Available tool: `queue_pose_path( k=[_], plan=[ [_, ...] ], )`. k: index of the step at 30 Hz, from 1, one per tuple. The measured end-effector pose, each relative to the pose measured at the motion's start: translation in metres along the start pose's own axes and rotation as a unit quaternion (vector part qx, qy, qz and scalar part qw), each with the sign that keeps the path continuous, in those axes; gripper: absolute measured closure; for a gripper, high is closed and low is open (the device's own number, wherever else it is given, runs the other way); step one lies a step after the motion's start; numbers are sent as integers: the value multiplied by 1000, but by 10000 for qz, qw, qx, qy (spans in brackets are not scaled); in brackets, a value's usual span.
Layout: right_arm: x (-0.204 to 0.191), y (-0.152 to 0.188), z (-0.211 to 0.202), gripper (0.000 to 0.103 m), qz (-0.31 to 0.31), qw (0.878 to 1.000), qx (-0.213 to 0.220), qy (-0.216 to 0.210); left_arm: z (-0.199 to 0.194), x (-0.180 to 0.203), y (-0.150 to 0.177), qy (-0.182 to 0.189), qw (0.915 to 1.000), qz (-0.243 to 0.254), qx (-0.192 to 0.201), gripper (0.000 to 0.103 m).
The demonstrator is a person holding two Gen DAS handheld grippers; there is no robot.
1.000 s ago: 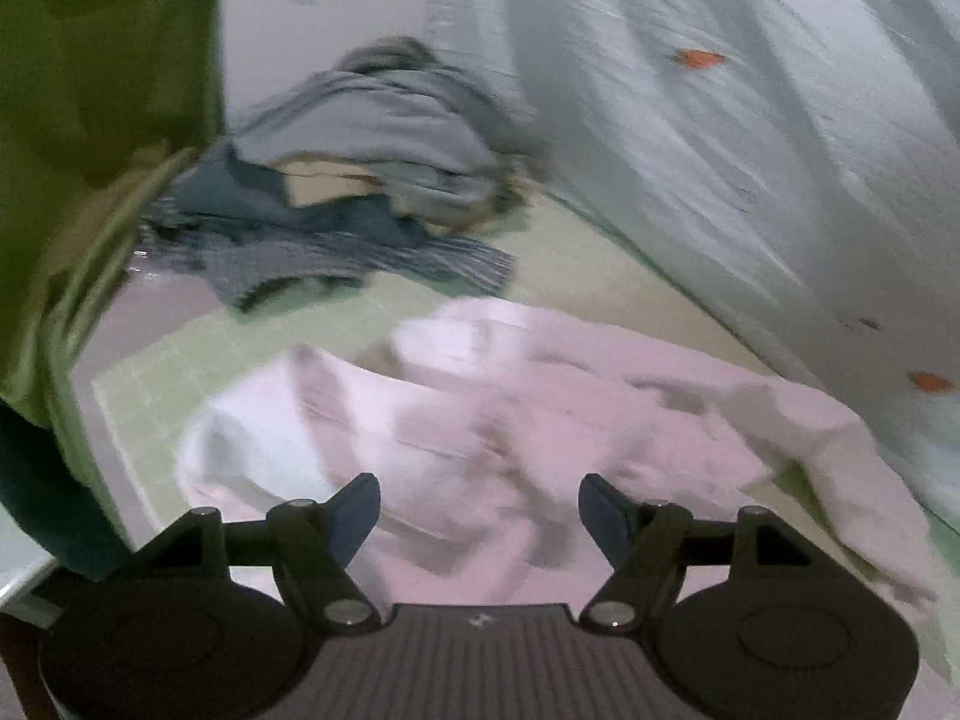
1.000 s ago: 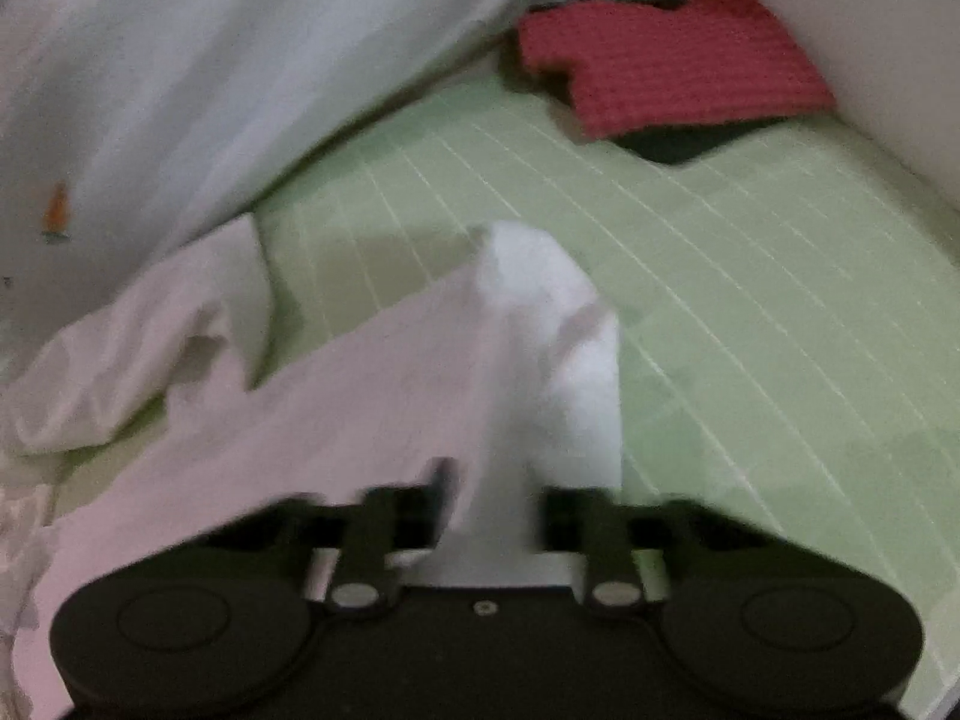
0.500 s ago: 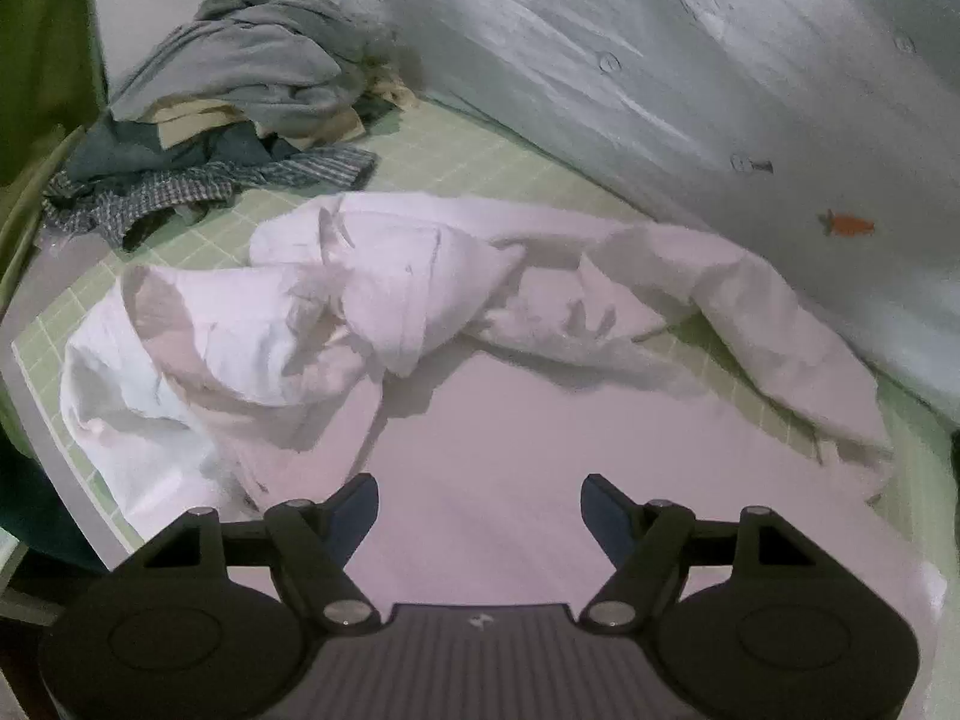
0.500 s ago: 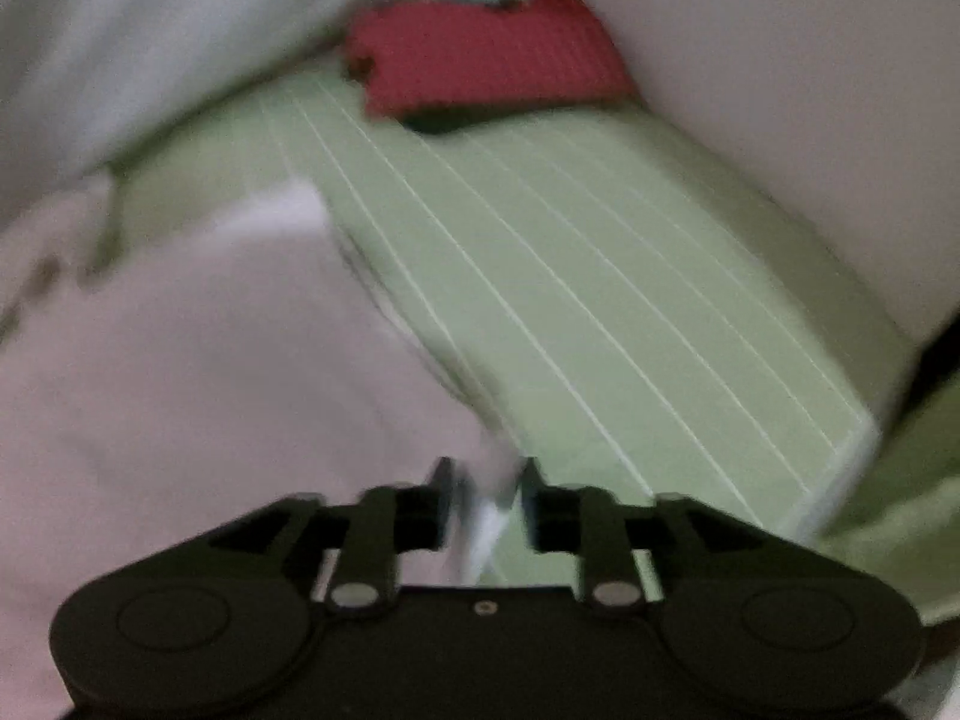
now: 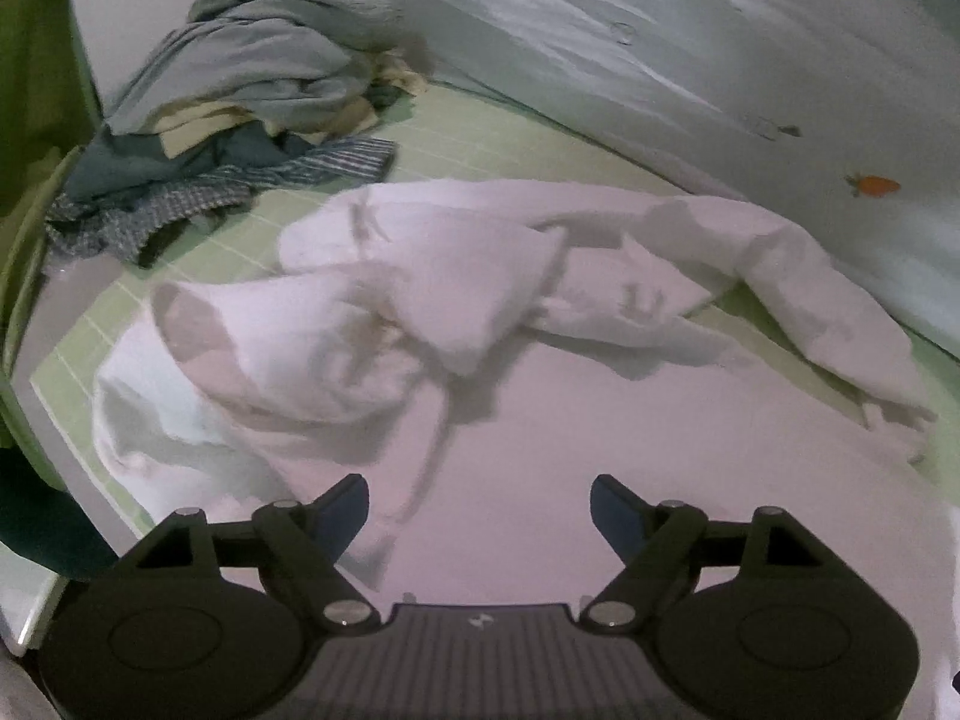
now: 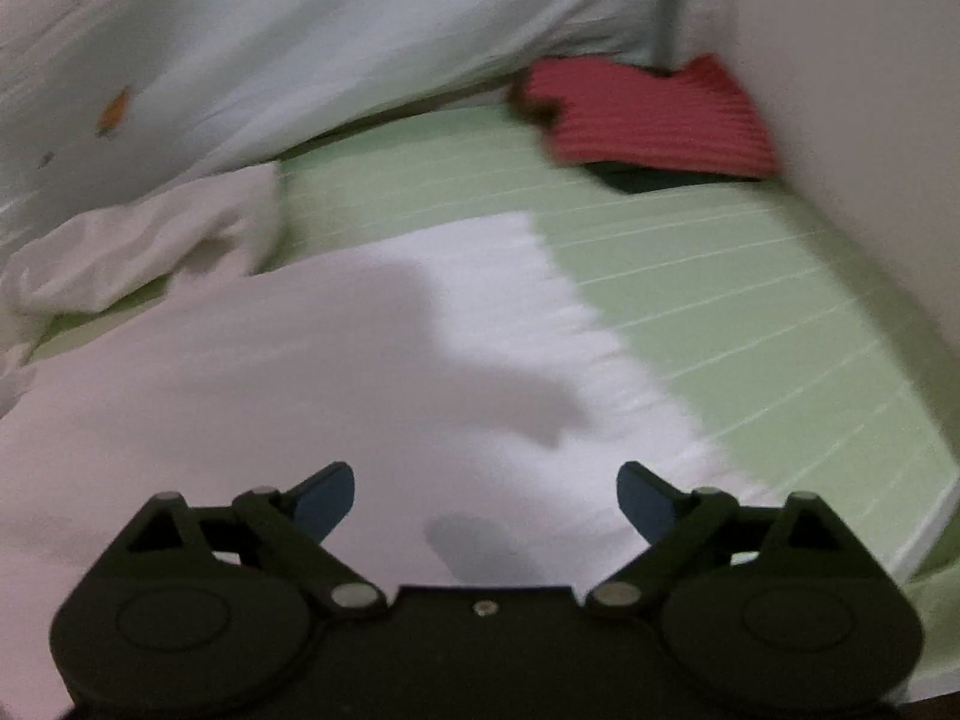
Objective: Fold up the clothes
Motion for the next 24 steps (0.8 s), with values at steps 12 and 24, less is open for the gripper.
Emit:
queue_pose_path(
  k=[12,24],
  plan=[
    [-140,22,-57,7,-665,9978,-28,-28,18,-114,-88,214,9995,-145,177,21],
    [-220,22,-83,7,-143,9986,-166,489,118,-126,-142,712,9913,783,-784,25]
  ],
)
Point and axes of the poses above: each gripper's, at about its wrist camera, not at the fingertips, and z roughly the way its jaws point, x to its right, y to its underside, the point moved 8 cm from there along z, roughly the way its jaws point, and after that the axes turned 15 degrees about y, right-handed, at the moved point
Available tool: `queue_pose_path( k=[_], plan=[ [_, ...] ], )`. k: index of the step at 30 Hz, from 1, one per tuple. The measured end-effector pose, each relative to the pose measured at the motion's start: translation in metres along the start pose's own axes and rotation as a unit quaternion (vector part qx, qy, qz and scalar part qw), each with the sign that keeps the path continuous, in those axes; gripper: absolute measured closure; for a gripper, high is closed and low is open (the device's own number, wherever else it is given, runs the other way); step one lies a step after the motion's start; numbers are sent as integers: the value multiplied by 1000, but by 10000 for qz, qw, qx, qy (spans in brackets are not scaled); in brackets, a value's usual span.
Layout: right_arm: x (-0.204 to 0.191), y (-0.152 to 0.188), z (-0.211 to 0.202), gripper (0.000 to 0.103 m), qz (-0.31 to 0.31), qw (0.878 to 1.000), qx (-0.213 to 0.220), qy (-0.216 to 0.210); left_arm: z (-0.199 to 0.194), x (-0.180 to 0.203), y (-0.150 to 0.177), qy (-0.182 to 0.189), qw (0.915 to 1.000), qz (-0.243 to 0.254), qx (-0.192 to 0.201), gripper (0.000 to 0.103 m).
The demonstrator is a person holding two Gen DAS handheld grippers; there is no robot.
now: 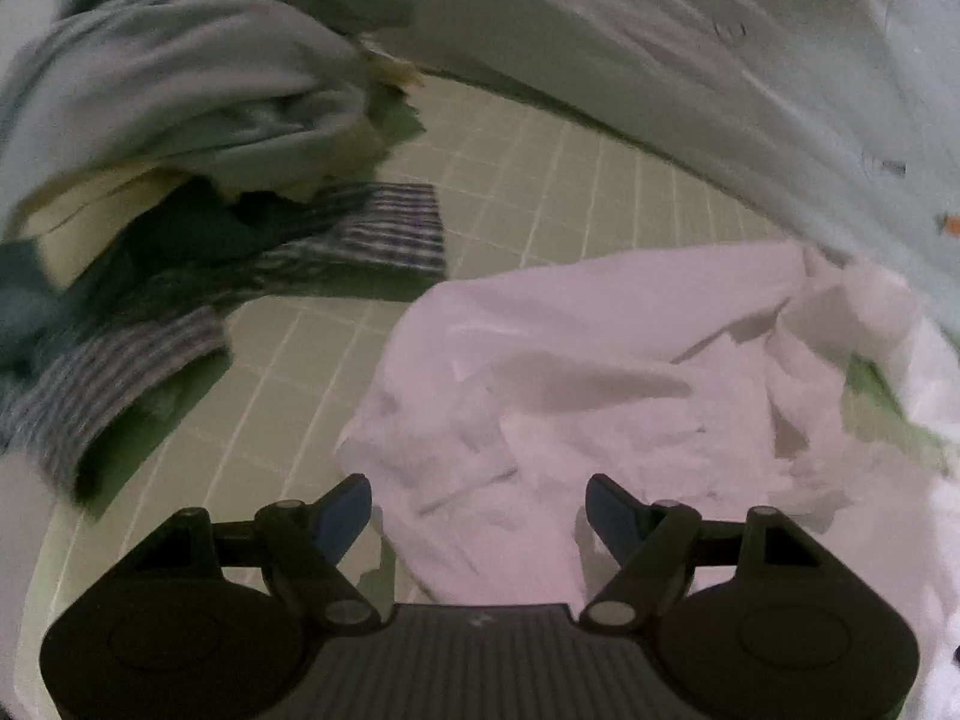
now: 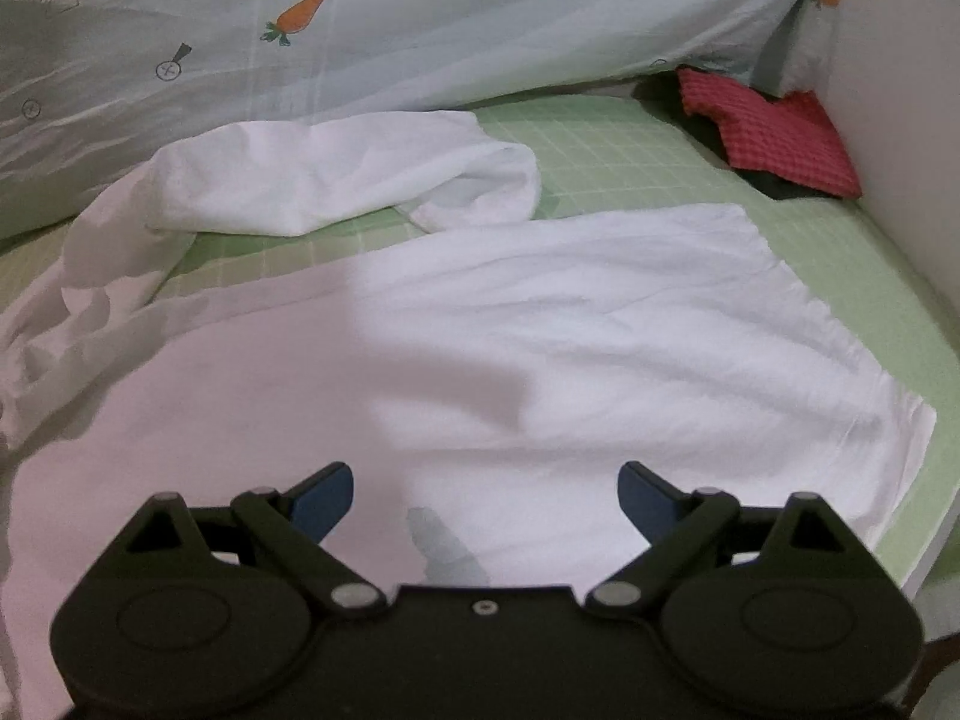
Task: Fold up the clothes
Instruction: 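Grasp the shirt collar with the left gripper and pull it flat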
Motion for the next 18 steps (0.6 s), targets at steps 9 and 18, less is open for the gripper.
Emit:
queue_pose_path(
  k=[9,18],
  plan=[
    [-29,22,-19,7,-239,9992,-166,281,3,-38,-16,329,9993,-175,-29,86],
    [-52,10,-21,7,-351,9987,22,377,-76,-115,-106,-441,9885,31,1447,84]
  ],
)
Point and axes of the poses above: each gripper's, at about its wrist camera, not at the fingertips, and z roughly the way its jaws point, x to its right, y to its underside, the point moved 8 cm from there along z, roughly the way its jaws point, and after that the axes turned 15 degrees about y, right-handed, at the moved point
